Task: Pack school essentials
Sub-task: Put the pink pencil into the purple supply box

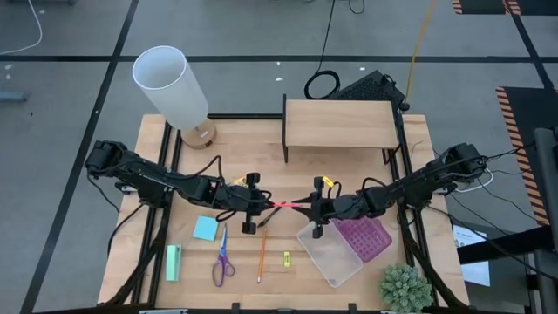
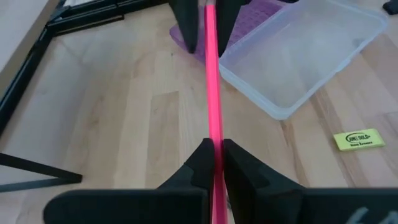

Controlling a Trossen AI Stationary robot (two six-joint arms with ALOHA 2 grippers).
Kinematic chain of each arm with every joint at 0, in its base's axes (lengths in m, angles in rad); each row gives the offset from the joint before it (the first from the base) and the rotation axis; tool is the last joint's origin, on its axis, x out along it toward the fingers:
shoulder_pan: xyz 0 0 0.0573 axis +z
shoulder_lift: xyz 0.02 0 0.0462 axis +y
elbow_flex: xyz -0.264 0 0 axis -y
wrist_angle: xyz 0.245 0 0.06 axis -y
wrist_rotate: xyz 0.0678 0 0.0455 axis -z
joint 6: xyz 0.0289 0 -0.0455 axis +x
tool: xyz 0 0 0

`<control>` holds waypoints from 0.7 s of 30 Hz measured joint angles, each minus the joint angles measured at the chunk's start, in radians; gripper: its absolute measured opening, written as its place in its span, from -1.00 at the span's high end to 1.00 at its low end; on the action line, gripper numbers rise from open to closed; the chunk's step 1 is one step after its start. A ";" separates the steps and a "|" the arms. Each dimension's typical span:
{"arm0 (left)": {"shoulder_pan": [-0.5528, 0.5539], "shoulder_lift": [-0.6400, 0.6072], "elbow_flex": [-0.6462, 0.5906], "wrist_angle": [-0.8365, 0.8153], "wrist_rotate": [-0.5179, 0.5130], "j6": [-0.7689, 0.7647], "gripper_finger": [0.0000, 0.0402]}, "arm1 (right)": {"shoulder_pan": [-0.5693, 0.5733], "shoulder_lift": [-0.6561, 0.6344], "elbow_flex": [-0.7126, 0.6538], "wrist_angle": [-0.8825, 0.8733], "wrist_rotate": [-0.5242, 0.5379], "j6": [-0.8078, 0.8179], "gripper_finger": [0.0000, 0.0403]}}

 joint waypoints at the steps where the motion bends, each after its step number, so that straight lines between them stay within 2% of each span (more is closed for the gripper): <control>1: 0.000 0.000 0.000 -0.004 0.001 0.001 0.87 | 0.000 0.000 0.000 -0.001 0.000 0.000 0.54; 5: 0.000 0.000 0.000 -0.005 0.001 0.008 0.87 | 0.000 0.000 0.000 -0.010 0.000 0.000 0.32; 9: 0.000 0.000 0.000 -0.005 0.001 0.009 0.87 | 0.000 0.000 0.000 -0.007 -0.001 0.000 0.27; 13: 0.000 0.000 0.000 -0.007 0.001 0.009 0.87 | 0.000 0.000 0.000 -0.007 -0.002 0.000 0.38; 21: 0.000 0.000 0.000 -0.008 0.000 0.009 0.87 | -0.003 0.000 0.000 -0.004 -0.006 0.000 0.81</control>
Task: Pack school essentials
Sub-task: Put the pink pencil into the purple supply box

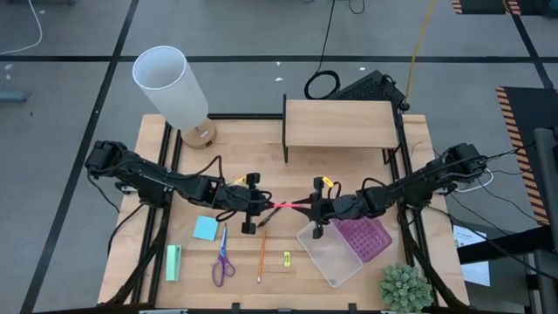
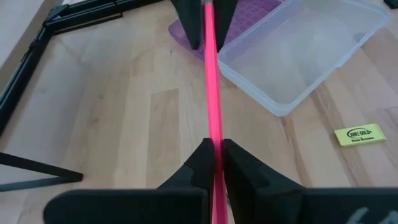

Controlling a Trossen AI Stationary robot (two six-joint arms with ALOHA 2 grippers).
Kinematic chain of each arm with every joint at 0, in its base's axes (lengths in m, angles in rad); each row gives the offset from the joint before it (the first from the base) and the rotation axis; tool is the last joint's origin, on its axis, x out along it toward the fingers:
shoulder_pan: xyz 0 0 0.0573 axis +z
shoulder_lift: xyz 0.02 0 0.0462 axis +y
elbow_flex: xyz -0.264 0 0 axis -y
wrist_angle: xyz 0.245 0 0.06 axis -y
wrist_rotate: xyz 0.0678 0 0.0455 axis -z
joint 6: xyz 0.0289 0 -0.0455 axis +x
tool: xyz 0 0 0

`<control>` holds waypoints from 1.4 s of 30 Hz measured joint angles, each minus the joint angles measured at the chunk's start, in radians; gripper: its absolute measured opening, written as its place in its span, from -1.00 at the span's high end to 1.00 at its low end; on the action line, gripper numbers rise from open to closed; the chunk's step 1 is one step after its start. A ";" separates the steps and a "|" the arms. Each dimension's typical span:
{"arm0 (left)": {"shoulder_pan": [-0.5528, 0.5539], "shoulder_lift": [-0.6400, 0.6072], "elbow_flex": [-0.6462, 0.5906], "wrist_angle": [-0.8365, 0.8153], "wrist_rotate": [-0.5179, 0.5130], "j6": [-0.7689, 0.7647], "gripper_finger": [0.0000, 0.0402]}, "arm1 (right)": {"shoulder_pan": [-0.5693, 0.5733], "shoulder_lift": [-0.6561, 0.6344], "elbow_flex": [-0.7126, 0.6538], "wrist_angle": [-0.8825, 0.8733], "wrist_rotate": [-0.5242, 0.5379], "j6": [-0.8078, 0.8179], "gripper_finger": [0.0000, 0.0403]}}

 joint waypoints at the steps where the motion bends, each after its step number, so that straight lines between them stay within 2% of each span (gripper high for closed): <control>1: 0.000 0.000 0.000 0.000 0.000 0.000 0.87 | 0.000 0.000 0.000 0.000 -0.002 0.000 0.86; 4: 0.000 0.000 0.000 -0.002 0.000 0.000 0.87 | 0.000 0.000 0.000 -0.001 -0.006 0.000 0.94; 13: -0.004 0.000 0.000 0.004 -0.004 0.000 0.83 | 0.000 0.000 0.000 -0.007 -0.004 0.011 0.90; 17: -0.018 0.000 0.000 0.055 -0.016 0.011 0.54 | -0.001 -0.003 0.000 -0.044 0.006 0.039 0.93; 21: -0.044 0.000 0.002 0.107 -0.093 0.028 0.20 | 0.004 -0.023 0.000 -0.075 0.035 0.091 0.93; 24: -0.059 -0.003 0.002 0.140 -0.135 0.044 0.03 | 0.021 -0.053 0.001 -0.147 0.047 0.181 0.93; 27: -0.067 -0.003 0.002 0.156 -0.151 0.042 -0.05 | 0.064 -0.106 -0.001 -0.251 0.091 0.294 0.93; 35: -0.065 -0.003 0.002 0.149 -0.158 -0.003 -0.06 | 0.262 -0.253 0.010 -0.533 0.214 0.644 0.93; 39: -0.064 -0.003 0.002 0.149 -0.159 -0.016 -0.06 | 0.357 -0.241 0.091 -0.787 0.267 0.859 0.93; 42: -0.062 -0.003 0.002 0.149 -0.159 -0.016 -0.06 | 0.402 -0.215 0.172 -0.924 0.267 0.969 0.93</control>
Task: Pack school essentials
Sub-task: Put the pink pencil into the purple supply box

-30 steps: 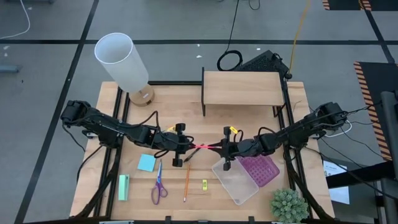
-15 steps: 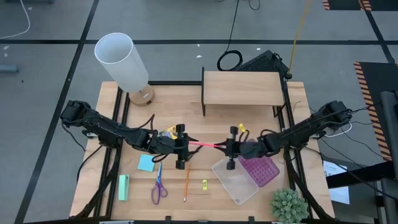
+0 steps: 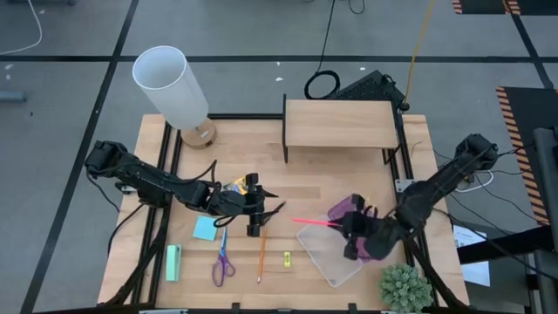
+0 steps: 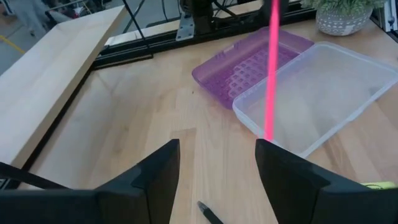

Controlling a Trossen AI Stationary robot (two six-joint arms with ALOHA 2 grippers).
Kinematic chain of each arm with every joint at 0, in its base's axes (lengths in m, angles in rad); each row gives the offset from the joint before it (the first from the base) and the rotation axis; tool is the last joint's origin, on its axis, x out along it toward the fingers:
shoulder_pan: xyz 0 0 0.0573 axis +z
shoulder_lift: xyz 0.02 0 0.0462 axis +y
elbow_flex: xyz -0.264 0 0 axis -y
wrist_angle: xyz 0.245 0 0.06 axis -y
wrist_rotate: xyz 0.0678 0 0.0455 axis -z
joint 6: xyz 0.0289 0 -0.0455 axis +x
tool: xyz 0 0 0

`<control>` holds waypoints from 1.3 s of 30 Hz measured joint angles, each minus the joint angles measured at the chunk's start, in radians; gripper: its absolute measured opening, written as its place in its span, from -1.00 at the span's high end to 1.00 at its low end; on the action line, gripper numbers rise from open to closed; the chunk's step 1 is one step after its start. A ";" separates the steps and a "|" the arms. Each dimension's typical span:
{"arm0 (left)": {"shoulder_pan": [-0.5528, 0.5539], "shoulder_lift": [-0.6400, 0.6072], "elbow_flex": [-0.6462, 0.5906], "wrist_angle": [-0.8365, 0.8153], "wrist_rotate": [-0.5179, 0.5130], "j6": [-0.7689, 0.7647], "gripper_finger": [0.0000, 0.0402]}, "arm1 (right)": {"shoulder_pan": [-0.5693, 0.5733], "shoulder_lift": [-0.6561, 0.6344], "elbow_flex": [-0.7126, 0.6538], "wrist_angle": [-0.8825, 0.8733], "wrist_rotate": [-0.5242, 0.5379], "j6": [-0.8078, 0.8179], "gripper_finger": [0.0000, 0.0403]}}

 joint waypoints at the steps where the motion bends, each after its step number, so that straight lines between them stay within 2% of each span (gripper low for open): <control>1: 0.001 0.000 0.000 0.000 0.000 -0.001 -0.06 | 0.014 0.008 0.027 -0.046 0.000 0.029 0.93; 4: 0.007 0.000 0.000 0.000 0.000 -0.016 -0.06 | 0.046 0.039 0.117 -0.176 -0.007 0.114 0.93; 9: 0.018 0.000 0.000 -0.001 0.021 -0.034 -0.06 | 0.079 0.093 0.245 -0.346 -0.101 0.232 0.93; 13: 0.018 0.000 0.000 -0.001 0.024 -0.038 -0.06 | 0.092 0.144 0.295 -0.402 -0.199 0.295 0.93; 17: 0.017 0.000 0.000 -0.001 0.024 -0.039 -0.06 | 0.098 0.194 0.298 -0.435 -0.242 0.361 0.93; 26: 0.017 0.000 0.000 -0.001 0.025 -0.046 -0.06 | 0.101 0.269 0.298 -0.453 -0.232 0.467 0.91; 34: 0.017 0.000 -0.001 -0.001 0.027 -0.048 -0.06 | 0.139 0.268 0.293 -0.448 -0.109 0.547 0.90; 39: 0.017 0.000 -0.001 -0.001 0.027 -0.048 -0.06 | 0.143 0.268 0.227 -0.371 -0.102 0.557 0.89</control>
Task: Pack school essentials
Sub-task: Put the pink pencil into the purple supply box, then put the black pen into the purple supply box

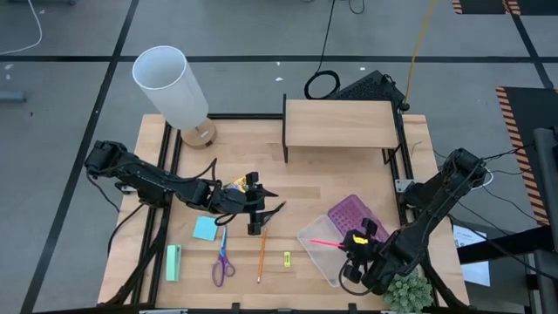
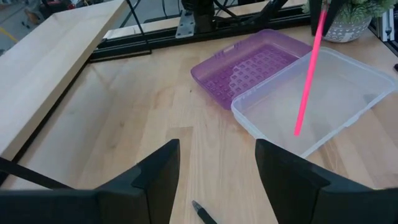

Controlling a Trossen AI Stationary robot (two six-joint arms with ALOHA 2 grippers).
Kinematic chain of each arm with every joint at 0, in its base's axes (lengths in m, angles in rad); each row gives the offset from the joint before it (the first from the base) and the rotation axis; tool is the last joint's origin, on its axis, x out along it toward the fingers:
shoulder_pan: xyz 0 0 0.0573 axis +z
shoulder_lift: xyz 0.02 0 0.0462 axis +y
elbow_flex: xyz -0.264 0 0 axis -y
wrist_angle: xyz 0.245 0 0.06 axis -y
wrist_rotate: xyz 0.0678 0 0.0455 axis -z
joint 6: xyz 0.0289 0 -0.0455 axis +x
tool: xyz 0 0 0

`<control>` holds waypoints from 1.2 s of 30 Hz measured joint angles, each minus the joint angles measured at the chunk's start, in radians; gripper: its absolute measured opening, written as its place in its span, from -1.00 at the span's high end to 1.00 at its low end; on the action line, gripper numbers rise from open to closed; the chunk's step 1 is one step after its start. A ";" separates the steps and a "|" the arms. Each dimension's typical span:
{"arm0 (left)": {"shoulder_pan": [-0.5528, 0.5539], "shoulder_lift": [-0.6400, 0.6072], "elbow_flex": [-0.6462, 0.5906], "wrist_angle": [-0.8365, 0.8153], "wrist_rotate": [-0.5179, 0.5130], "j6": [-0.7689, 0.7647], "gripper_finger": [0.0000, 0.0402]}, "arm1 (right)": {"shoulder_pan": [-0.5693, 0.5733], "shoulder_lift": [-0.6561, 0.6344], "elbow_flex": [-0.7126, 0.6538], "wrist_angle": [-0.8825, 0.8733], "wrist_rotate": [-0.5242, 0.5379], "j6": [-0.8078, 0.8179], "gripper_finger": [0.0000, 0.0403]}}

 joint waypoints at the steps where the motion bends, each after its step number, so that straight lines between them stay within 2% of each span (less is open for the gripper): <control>1: 0.000 0.000 0.000 0.000 0.000 0.000 -0.06 | 0.000 0.000 -0.018 0.025 0.000 0.001 0.89; 9: 0.000 0.000 0.000 0.000 0.000 0.000 -0.06 | 0.000 0.000 -0.125 0.143 0.000 0.023 0.89; 19: 0.000 0.000 0.000 0.001 0.000 0.000 -0.06 | -0.007 0.000 -0.181 0.239 -0.003 0.020 0.87; 36: 0.000 0.000 0.000 0.009 0.000 -0.004 -0.06 | -0.008 0.000 -0.201 0.291 -0.060 0.029 0.37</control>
